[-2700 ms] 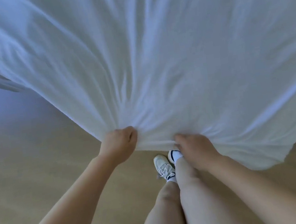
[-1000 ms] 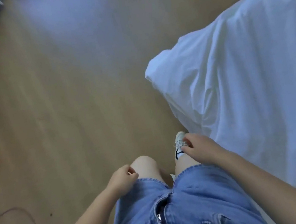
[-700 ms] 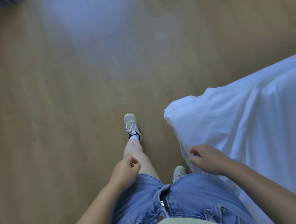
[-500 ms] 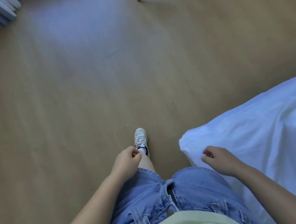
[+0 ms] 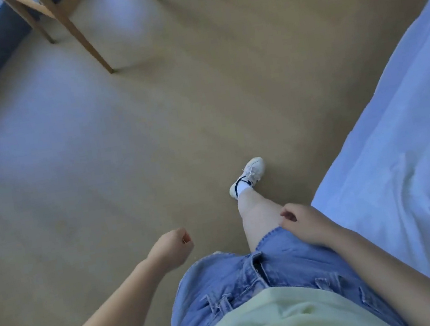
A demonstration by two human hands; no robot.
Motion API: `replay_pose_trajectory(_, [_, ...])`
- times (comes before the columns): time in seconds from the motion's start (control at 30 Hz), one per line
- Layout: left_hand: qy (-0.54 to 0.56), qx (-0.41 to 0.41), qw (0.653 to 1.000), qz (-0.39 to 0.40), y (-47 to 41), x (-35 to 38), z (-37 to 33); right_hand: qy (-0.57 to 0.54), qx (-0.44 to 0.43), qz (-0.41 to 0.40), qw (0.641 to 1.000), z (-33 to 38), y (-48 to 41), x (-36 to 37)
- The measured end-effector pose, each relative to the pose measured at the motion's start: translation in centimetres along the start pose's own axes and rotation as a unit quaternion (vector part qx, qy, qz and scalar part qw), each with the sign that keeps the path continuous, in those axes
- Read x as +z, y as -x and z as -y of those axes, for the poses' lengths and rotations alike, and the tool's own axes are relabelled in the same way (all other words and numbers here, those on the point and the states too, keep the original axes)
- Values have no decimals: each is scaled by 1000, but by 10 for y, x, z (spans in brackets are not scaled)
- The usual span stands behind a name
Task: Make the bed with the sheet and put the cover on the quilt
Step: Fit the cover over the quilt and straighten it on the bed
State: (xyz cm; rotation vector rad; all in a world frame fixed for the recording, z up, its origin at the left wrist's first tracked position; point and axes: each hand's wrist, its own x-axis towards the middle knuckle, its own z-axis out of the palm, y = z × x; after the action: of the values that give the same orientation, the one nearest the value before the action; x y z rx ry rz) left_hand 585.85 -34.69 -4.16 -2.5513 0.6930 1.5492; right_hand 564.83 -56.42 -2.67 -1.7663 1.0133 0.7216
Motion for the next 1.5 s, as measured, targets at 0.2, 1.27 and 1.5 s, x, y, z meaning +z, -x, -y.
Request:
replay_pose_trajectory(0.2, [6, -4, 1000, -27, -95, -128, -132, -93, 64, -86, 990, 19, -67, -163])
replay_pose_trajectory(1.27, [-423, 241, 870, 82, -468, -490, -996, -394, 207, -234, 864, -92, -321, -818])
replay_pose_trajectory(1.5, [-330, 300, 888, 112, -474, -441, -1222, -395, 217, -315, 835, -203, -339, -989])
